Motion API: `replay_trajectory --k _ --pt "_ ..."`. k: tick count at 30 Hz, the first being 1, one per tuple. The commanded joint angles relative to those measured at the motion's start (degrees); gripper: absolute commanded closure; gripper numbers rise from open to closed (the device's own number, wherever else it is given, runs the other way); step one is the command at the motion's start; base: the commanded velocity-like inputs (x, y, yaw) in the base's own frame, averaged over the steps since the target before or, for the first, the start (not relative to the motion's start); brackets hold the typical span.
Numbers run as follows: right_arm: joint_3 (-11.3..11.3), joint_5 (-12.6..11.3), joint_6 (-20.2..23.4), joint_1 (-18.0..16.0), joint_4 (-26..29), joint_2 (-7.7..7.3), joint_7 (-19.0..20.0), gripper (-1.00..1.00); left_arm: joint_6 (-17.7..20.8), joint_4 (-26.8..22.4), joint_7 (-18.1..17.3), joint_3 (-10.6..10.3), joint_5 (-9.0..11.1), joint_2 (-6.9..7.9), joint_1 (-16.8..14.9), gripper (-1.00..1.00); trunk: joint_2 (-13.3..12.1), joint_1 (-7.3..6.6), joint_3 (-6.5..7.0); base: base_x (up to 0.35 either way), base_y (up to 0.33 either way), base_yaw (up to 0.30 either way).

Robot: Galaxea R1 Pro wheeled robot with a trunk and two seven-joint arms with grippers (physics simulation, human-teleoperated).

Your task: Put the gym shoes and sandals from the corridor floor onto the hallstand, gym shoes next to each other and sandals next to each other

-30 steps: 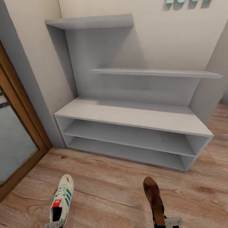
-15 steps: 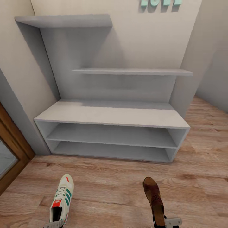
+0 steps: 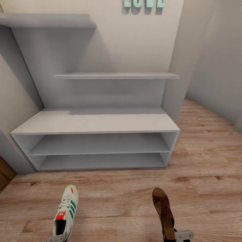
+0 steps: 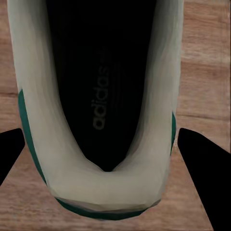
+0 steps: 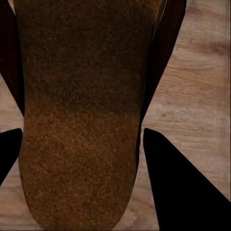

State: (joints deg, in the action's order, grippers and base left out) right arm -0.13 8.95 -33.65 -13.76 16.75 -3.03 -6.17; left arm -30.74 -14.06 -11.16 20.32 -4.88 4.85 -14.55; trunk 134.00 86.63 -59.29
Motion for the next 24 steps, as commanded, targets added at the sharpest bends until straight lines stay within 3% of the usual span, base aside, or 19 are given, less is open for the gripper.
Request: replay_trajectory --k 1,7,24 --pt "0.0 0.46 -0.1 -0.06 -0.05 0.0 -0.42 1.0 -0.2 0.01 -0.27 0.51 -0.48 -0.01 -0.04 1.0 0.02 -0.01 -0.04 0.0 -0.257 -0.046" --pt "-0.04 0.46 -0.1 -0.05 -0.02 -0.05 -0.42 1.0 -0.19 0.0 -0.27 0.51 -0.48 0.02 -0.04 1.0 0.02 -0.01 -0.04 0.0 -0.191 -0.013" --pt "-0.76 0.43 -0.16 -0.1 0.32 -0.43 -0.48 1.0 0.28 -0.03 -0.16 0.46 -0.55 -0.01 -0.07 1.0 0.02 -0.01 -0.04 0.0 -0.009 -0.005"
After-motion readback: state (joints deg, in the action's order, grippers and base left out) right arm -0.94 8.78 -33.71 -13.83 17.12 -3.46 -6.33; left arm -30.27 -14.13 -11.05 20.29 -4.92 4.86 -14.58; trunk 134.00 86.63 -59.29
